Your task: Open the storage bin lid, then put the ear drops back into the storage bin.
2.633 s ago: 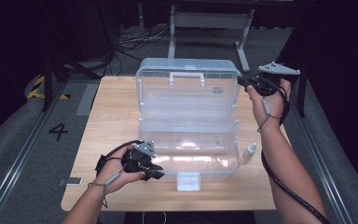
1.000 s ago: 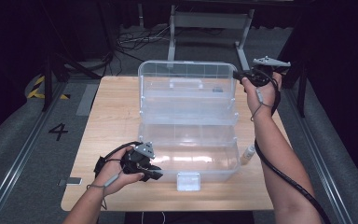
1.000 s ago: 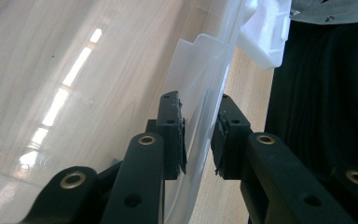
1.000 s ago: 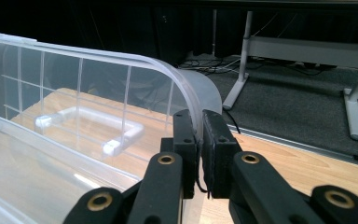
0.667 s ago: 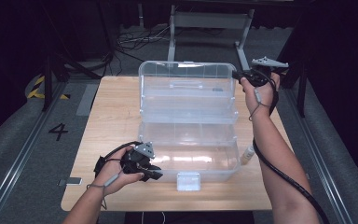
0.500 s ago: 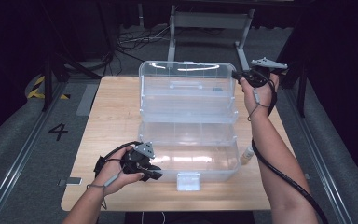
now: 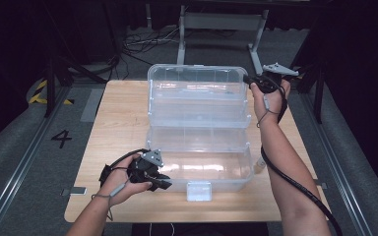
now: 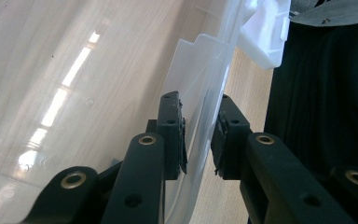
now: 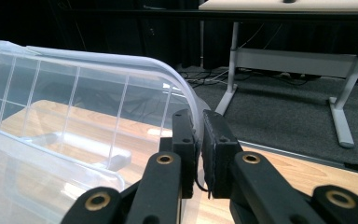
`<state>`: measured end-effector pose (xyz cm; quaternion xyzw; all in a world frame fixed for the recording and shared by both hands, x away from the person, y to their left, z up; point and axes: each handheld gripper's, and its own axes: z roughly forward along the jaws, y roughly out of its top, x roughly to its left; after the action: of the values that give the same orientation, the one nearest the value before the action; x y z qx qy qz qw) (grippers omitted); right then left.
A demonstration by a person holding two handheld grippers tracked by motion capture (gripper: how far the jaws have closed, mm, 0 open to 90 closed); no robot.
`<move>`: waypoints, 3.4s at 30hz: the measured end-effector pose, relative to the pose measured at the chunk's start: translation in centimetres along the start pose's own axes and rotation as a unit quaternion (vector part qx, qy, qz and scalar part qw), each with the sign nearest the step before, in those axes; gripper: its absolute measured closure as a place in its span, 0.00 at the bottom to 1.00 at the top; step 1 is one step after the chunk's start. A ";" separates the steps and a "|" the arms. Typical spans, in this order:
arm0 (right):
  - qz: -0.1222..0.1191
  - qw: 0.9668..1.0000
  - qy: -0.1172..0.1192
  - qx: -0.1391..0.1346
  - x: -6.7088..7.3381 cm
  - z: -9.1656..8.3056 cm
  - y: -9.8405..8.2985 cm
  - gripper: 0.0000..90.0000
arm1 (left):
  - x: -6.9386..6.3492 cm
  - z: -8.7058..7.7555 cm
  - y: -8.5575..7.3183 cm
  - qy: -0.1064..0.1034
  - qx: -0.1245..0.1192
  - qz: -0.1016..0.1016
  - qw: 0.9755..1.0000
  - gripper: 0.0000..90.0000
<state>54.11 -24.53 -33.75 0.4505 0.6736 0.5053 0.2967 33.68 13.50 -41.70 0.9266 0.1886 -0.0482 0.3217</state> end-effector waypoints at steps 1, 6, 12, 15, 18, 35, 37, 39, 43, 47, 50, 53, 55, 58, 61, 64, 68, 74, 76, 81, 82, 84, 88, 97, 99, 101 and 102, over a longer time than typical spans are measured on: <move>0.000 1.000 -0.001 0.000 0.0 0.1 0.0 0.94 | 0.0 0.0 0.0 0.000 0.000 0.000 1.000 0.84; 0.000 1.000 -0.004 0.005 -0.1 0.5 -0.1 0.94 | 0.0 0.0 0.0 -0.001 -0.001 -0.001 1.000 0.84; 0.004 1.000 -0.007 0.011 -0.3 1.1 -0.3 0.94 | 0.1 0.0 -0.1 -0.001 -0.001 0.000 1.000 0.84; 0.003 1.000 -0.008 0.015 -0.3 1.4 -0.3 0.94 | 0.1 0.0 -0.1 -0.001 -0.002 -0.001 1.000 0.84; 0.005 1.000 -0.009 0.017 -0.4 1.6 -0.4 0.94 | 0.0 0.0 -0.1 -0.001 -0.002 -0.004 1.000 0.84; 0.009 0.999 -0.013 0.040 -1.0 3.3 -1.0 0.93 | 0.1 -0.1 -0.3 -0.001 -0.003 -0.003 1.000 0.84; 0.010 0.999 -0.013 0.043 -1.0 3.4 -1.0 0.93 | 0.1 -0.1 -0.3 -0.001 -0.003 -0.004 1.000 0.84; 0.011 0.999 -0.013 0.046 -1.1 3.6 -1.1 0.93 | 0.1 -0.1 -0.3 -0.001 -0.003 -0.003 1.000 0.84; 0.010 0.999 -0.014 0.049 -1.2 4.0 -1.3 0.93 | 0.2 -0.1 -0.3 -0.001 -0.003 -0.003 1.000 0.84; 0.012 0.998 -0.014 0.053 -1.3 4.3 -1.5 0.93 | 0.2 -0.1 -0.3 -0.002 -0.002 -0.003 1.000 0.84; 0.010 0.998 -0.015 0.056 -1.4 4.4 -1.6 0.93 | 0.2 -0.1 -0.3 -0.002 -0.002 -0.002 1.000 0.84; 0.006 0.998 -0.011 0.057 -1.8 4.3 -1.6 1.00 | 0.2 -0.1 -0.3 -0.004 0.000 -0.002 1.000 0.84; 0.015 0.998 -0.006 0.065 -2.3 4.3 -1.7 1.00 | 0.2 -0.1 -0.3 -0.003 0.001 -0.002 1.000 0.83; 0.020 0.998 -0.011 0.064 -2.7 4.0 -1.9 1.00 | 0.2 -0.1 -0.2 -0.001 0.000 -0.002 1.000 0.83; 0.016 0.998 -0.010 0.061 -2.6 4.0 -2.0 1.00 | 0.2 -0.1 -0.1 -0.001 0.000 -0.001 1.000 0.83; 0.010 0.998 -0.006 0.055 -2.3 3.7 -1.7 1.00 | 0.2 -0.1 -0.1 -0.008 -0.010 -0.002 1.000 0.81; 0.006 0.999 0.001 0.046 -2.1 3.2 -1.2 0.96 | 0.0 -0.5 0.1 -0.008 -0.015 0.000 1.000 0.80; -0.007 1.000 0.007 0.030 -1.9 1.5 -0.3 0.84 | 0.0 -1.8 0.4 -0.004 -0.039 0.004 0.999 0.77; -0.004 1.000 0.016 0.023 -2.0 0.7 -0.1 0.78 | 0.2 -2.3 0.5 -0.002 -0.045 0.002 0.999 0.76; -0.009 0.999 0.038 0.016 -2.2 -1.5 0.3 0.67 | 0.5 -3.8 0.5 0.004 -0.067 0.001 0.998 0.72; -0.009 0.999 0.038 0.016 -2.2 -1.5 0.3 0.67 | 0.5 -3.8 0.5 0.004 -0.067 0.001 0.998 0.71; -0.015 0.999 0.047 0.015 -2.2 -2.6 0.3 0.63 | 0.6 -4.2 0.5 0.008 -0.075 -0.001 0.997 0.69; -0.021 0.998 0.056 0.017 -2.4 -4.6 0.2 0.61 | 1.0 -4.8 0.3 0.020 -0.084 -0.009 0.996 0.65; -0.029 0.997 0.069 0.022 -2.6 -8.1 -0.4 0.59 | 1.9 -6.4 -0.6 0.071 -0.089 -0.045 0.992 0.58; -0.035 0.996 0.075 0.021 -2.4 -9.2 -0.6 0.59 | 2.3 -6.9 -1.1 0.074 -0.097 -0.059 0.991 0.57; -0.036 0.996 0.076 0.021 -2.4 -9.5 -0.6 0.58 | 2.4 -7.0 -1.2 0.079 -0.096 -0.061 0.990 0.56; -0.038 0.996 0.079 0.021 -2.3 -9.8 -0.6 0.57 | 2.5 -7.2 -1.4 0.081 -0.099 -0.067 0.990 0.56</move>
<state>46.52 -30.71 -31.38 0.3895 0.7219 0.5133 0.2522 35.25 19.73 -37.40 0.8764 0.2798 0.0242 0.3913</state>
